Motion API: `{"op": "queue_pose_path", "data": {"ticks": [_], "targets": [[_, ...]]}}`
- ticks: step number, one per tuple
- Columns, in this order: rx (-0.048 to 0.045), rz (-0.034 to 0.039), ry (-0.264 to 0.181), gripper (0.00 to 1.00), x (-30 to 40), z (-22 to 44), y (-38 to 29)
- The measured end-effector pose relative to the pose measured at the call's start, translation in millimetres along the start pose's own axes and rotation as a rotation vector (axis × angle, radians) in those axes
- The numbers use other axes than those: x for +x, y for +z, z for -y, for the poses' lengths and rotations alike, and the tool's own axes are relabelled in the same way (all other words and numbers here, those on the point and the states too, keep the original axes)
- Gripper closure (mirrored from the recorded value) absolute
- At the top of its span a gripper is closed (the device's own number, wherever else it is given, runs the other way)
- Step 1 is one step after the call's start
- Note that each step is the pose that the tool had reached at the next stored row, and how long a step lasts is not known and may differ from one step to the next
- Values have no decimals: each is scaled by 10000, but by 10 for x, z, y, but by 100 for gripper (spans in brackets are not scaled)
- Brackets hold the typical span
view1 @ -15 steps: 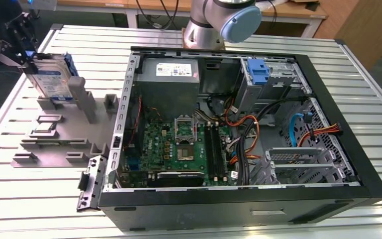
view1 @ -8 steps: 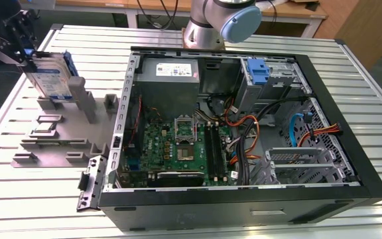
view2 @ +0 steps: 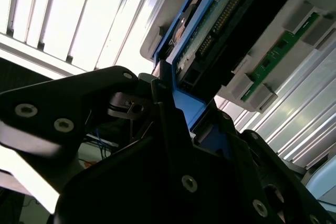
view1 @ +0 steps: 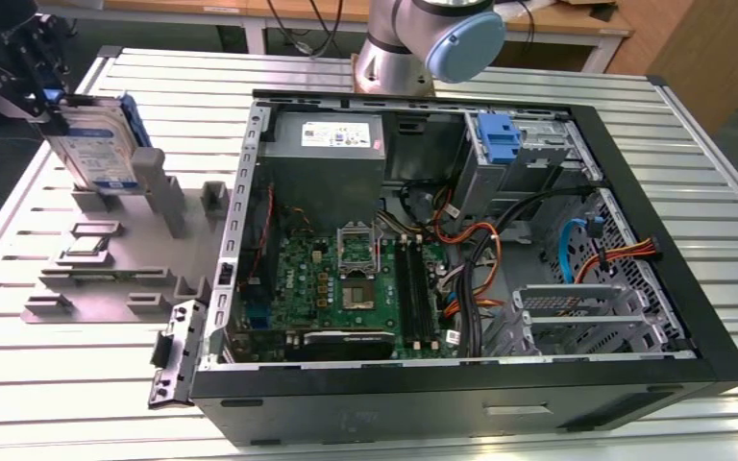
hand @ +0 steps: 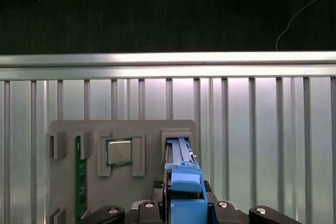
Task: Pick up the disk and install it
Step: 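Pick up the disk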
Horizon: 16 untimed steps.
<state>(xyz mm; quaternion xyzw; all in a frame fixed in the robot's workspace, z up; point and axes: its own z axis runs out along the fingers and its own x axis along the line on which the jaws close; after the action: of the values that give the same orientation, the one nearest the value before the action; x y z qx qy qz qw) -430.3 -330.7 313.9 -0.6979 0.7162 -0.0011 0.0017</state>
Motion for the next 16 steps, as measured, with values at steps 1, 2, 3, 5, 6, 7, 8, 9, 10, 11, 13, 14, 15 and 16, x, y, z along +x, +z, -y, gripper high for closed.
{"op": "queue_pose_path", "data": {"ticks": [1, 2, 3, 5, 6, 7, 8, 9, 10, 11, 13, 14, 15, 16], "targets": [[0, -2, 1, 64, 0, 0, -10], [0, -5, 1, 64, 0, 0, -19], [0, -8, 0, 64, 0, 0, -28], [1, -12, 0, 64, 0, 0, -47], [1, -14, 0, 64, 0, 0, -56], [1, -16, 0, 64, 0, 0, -65], [1, -17, 0, 64, 0, 0, -74], [0, -21, 0, 64, 0, 0, -84], [0, -22, 0, 64, 0, 0, -93], [0, -25, 0, 64, 0, 0, -101], [1, -29, 0, 64, 0, 0, -119], [1, -32, 0, 64, 0, 0, -128], [2, -35, 0, 64, 0, 0, -137], [1, -38, 0, 64, 0, 1, -146]]}}
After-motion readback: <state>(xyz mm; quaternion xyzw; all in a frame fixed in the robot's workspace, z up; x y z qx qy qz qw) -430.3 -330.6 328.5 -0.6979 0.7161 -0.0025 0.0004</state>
